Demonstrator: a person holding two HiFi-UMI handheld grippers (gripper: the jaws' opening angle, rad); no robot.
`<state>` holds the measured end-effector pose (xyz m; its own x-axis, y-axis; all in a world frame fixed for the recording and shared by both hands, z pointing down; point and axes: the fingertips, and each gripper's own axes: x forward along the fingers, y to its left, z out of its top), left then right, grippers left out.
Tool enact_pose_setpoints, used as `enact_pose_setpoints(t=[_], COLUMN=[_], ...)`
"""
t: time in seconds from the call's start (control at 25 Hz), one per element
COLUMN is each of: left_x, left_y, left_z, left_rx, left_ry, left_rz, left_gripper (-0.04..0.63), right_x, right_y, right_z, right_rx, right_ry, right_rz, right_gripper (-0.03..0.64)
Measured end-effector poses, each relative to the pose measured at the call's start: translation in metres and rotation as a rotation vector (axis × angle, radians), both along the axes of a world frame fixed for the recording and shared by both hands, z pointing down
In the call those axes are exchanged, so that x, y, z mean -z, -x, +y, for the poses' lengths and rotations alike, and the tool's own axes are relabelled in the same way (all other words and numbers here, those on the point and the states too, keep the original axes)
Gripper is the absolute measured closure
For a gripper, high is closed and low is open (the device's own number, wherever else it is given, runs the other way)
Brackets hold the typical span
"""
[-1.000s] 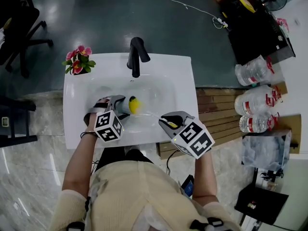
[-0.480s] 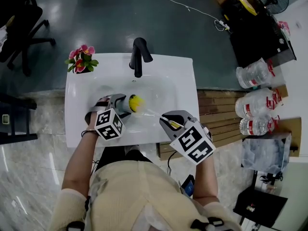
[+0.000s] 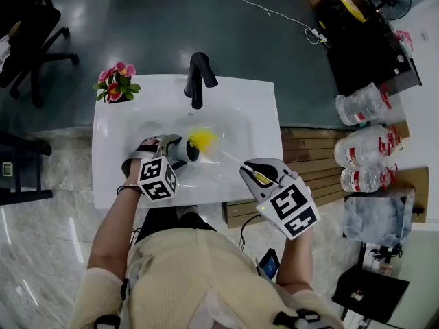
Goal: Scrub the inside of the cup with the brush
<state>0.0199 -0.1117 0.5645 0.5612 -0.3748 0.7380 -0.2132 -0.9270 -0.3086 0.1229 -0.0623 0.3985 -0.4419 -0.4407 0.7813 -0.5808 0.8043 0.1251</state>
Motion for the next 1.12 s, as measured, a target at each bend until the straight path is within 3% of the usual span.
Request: enact_pose_setpoints(t=[0.32, 0.72, 1.12], left_x=[-0.001, 0.009, 0.012], left_y=[-0.002, 0.017, 0.032], left_z=[0.007, 0.003, 0.01], left_rx=[-0.035, 0.072, 0.082], left_ry=[-0.005, 0.096, 0.097], left_rz=[-0.015, 0.047, 0.012], left_gripper=[0.275, 0.275, 0.275], right_x=[-0.008, -0.017, -0.013], right_y=[0.004, 0.024, 0.048], right_z=[-0.009, -0.018, -0.033], right_rx=[-0.024, 0.014, 0.076], right_ry=[-0.033, -0.032, -0.049], right_rz=[0.009, 0.001, -0.024], right_gripper=[0.568, 0.568, 0.568])
